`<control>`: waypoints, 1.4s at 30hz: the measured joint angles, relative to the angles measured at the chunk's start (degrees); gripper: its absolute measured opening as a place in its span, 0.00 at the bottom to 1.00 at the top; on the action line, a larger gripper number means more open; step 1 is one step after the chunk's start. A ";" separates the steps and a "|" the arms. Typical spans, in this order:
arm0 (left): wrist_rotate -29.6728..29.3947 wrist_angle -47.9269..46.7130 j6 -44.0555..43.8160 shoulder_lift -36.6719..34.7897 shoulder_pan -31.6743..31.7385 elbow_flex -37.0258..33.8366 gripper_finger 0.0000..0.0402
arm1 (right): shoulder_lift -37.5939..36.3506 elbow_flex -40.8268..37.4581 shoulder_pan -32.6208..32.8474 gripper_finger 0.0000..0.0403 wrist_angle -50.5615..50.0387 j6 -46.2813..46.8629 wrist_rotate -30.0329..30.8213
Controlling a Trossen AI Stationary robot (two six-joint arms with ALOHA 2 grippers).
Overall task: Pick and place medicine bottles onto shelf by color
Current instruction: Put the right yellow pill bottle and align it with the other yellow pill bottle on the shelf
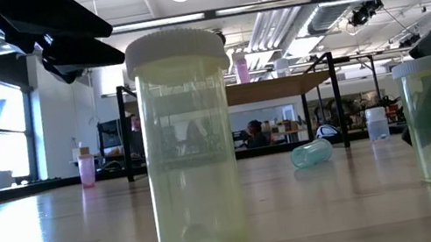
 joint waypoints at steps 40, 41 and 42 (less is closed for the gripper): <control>1.78 0.13 6.51 0.00 0.79 0.00 0.58 | 0.00 9.73 -18.57 0.21 4.78 -12.05 -13.42; 2.28 0.13 6.52 0.00 1.04 0.00 0.58 | 0.00 10.37 -19.94 0.21 4.81 -13.36 -15.10; 2.67 0.13 6.60 0.00 1.33 0.00 0.58 | 0.00 10.98 -21.18 0.21 4.79 -14.59 -16.59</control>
